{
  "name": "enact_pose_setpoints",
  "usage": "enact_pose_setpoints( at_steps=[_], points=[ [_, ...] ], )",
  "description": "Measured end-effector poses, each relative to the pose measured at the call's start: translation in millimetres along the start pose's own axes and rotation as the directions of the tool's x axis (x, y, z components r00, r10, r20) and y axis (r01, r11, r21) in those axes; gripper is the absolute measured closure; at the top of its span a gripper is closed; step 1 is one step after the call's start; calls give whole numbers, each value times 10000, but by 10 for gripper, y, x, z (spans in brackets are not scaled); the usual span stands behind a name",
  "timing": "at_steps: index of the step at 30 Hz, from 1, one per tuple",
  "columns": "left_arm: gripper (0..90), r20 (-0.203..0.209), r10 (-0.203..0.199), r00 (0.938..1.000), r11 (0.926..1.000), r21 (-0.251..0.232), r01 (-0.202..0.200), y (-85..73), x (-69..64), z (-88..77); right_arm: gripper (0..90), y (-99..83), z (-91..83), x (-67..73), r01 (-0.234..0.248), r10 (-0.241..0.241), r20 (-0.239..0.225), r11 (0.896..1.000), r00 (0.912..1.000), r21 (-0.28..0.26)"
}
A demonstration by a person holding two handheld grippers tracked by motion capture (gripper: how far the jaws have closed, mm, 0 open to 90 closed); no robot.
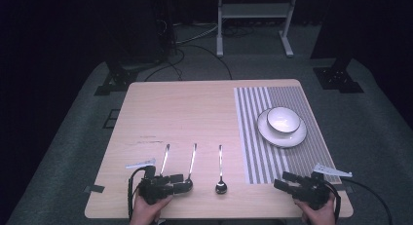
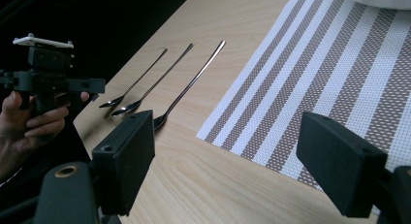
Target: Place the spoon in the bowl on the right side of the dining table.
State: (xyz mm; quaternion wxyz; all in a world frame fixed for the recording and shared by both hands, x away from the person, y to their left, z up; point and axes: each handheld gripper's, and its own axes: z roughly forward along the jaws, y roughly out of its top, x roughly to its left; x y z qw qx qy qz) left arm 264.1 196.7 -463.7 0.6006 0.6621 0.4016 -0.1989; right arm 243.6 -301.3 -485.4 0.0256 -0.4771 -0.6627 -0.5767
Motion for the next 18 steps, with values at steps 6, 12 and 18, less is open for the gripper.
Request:
enact_pose_setpoints(
  at_steps=[6,12,18],
  points=[
    [24,165,5,9999,9998,219,-9,4,-45,94,203,25,22,-13,-1,1,-28,9999,10000,138],
    [24,435,-40,9990,9974,720,9,-9,-94,292,204,83,20,-26,-19,20,-36,9999,10000,165],
    [24,684,-95,9976,9937,1123,18,-43,-129,458,204,112,51,-49,-82,83,-27,9996,10000,276]
  ],
)
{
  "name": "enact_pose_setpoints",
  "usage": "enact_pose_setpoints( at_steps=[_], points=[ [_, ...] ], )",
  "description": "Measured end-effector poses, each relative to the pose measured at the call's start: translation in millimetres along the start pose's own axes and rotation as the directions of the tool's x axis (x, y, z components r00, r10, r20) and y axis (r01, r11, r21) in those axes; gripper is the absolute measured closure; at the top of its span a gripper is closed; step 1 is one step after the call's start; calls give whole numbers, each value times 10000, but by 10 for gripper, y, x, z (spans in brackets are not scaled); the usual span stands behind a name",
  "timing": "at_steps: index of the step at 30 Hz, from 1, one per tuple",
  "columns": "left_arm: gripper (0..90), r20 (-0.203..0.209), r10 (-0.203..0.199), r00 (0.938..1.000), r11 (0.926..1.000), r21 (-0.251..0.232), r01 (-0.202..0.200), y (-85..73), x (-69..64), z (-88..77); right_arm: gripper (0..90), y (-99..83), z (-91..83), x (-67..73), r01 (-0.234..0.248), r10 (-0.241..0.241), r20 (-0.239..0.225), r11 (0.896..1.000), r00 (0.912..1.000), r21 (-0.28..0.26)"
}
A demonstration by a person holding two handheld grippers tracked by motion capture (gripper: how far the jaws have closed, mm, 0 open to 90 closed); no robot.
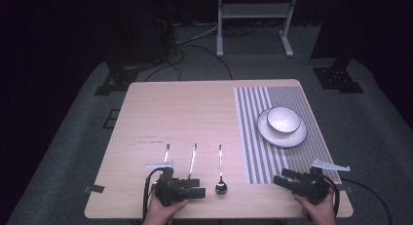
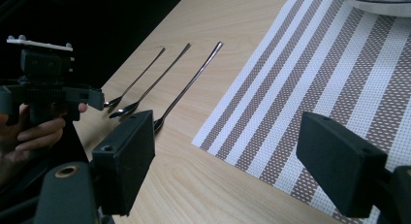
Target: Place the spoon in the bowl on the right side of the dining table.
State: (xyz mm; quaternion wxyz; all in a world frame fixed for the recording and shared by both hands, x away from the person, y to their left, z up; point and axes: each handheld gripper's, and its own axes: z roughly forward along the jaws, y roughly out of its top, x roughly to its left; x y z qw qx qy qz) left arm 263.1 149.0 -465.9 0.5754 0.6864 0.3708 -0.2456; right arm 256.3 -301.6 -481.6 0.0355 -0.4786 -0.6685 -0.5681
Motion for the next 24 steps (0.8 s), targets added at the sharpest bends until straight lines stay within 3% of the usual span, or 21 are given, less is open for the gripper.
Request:
enact_pose_setpoints(
  at_steps=[4,14,24],
  points=[
    [24,155,-136,9998,9989,445,129,-6,-13,194,204,40,35,5,15,-13,-114,9999,9999,148],
    [24,576,-114,9983,9946,1033,54,36,-42,524,204,74,102,-3,167,-162,-132,9992,9998,362],
    [25,381,-306,9988,9893,1437,248,21,28,694,206,124,144,25,273,-265,-188,9987,9995,436]
  ],
)
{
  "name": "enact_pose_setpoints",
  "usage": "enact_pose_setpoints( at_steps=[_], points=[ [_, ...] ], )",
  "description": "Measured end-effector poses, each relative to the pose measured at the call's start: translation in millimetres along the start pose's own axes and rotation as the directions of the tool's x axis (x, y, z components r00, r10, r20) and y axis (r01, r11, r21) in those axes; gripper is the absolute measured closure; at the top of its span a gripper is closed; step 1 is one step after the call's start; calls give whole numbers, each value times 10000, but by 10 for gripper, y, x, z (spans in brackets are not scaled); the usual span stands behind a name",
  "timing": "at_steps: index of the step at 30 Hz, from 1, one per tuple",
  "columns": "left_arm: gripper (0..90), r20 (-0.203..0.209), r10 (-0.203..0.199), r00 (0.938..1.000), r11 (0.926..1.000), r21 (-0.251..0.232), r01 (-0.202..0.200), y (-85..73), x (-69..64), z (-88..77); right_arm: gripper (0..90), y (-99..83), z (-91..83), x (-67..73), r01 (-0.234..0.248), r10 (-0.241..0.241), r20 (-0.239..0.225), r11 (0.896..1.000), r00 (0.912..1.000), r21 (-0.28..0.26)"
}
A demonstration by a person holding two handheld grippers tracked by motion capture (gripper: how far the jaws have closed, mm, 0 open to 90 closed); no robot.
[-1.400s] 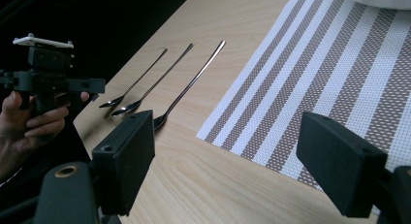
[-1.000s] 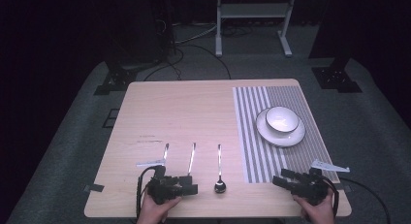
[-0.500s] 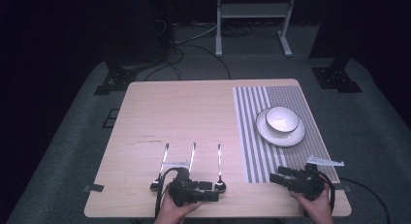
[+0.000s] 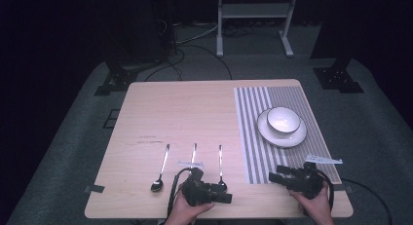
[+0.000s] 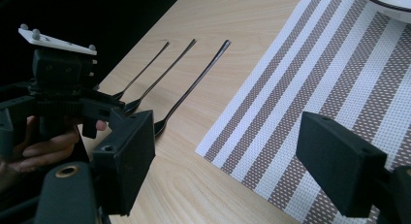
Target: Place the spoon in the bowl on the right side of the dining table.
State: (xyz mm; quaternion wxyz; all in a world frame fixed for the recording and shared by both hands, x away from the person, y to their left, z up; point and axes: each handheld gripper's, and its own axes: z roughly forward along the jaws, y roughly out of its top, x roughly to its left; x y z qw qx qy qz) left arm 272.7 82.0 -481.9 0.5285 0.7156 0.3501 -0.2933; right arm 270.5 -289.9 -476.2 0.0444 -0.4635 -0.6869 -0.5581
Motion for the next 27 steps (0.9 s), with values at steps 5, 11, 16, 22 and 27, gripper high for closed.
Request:
enact_pose_setpoints(
  at_steps=[5,11,16,22,27],
  points=[
    [26,-648,-180,9977,9996,223,195,-29,48,36,206,1,27,10,37,-37,-20,10000,10000,73],
    [36,-1163,-112,9932,9985,513,173,-25,52,58,206,65,81,54,227,-226,-73,9995,9997,199],
    [36,-1171,-119,9931,9988,454,173,-30,61,48,206,164,179,121,506,-499,-163,9978,9986,439],
    [36,-1216,-151,9925,9990,401,202,-29,63,38,206,238,345,133,557,-538,-236,9944,9983,897],
    [36,-1171,-175,9930,9990,392,223,-31,69,22,214,231,532,138,446,-358,-658,9895,9972,1377]
  ],
)
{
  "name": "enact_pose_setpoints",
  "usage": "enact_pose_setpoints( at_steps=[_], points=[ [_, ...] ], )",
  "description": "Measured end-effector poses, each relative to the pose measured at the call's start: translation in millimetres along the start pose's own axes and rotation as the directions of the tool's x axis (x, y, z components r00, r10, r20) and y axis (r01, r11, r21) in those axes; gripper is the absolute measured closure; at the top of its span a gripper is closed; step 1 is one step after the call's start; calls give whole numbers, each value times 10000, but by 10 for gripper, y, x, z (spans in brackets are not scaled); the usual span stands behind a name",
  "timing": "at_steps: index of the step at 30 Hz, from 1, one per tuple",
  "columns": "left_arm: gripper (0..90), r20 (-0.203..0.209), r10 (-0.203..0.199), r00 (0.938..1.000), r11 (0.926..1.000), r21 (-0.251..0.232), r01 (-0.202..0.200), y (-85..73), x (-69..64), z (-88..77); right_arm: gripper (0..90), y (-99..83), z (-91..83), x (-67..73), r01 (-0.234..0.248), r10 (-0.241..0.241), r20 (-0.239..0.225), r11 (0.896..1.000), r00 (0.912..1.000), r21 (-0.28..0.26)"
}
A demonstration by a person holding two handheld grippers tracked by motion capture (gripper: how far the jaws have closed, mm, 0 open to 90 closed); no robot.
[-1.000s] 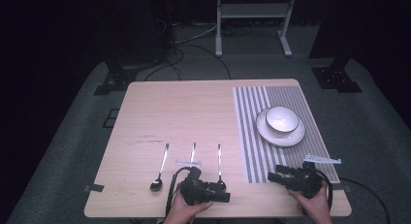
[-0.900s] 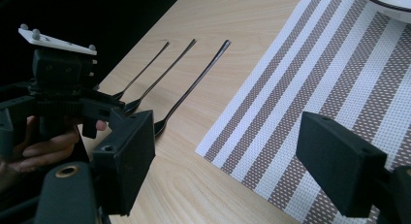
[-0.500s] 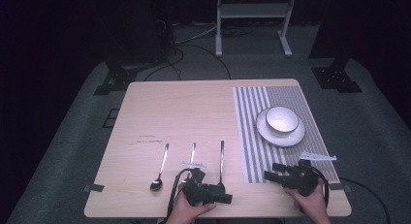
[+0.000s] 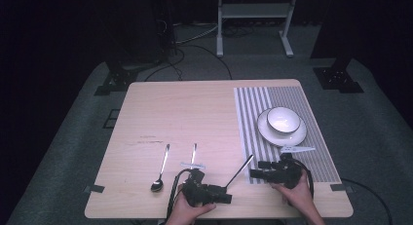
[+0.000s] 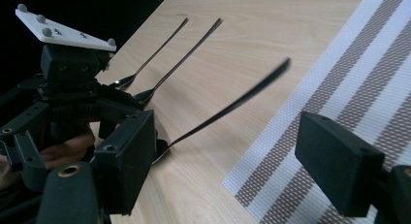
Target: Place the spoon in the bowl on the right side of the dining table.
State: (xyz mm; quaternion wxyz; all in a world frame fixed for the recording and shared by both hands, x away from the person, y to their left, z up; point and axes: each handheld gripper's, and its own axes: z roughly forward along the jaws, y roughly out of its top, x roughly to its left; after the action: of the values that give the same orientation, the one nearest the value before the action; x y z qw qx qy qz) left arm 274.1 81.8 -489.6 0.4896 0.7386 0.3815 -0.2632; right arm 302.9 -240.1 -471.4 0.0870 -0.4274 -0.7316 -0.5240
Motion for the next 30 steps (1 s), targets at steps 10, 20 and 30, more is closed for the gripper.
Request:
enact_pose_setpoints(
  at_steps=[10,20,30],
  points=[
    [36,47,-34,10000,10000,-44,34,-9,4,-3,258,7,83,-5,-306,310,-187,9993,9993,193],
    [36,154,-104,9998,9999,-58,105,-15,8,2,304,73,183,-50,-569,572,-136,9982,9983,201],
    [37,212,-137,9997,9999,-53,138,-13,11,1,310,229,386,-97,-756,766,-307,9967,9966,299]
  ],
)
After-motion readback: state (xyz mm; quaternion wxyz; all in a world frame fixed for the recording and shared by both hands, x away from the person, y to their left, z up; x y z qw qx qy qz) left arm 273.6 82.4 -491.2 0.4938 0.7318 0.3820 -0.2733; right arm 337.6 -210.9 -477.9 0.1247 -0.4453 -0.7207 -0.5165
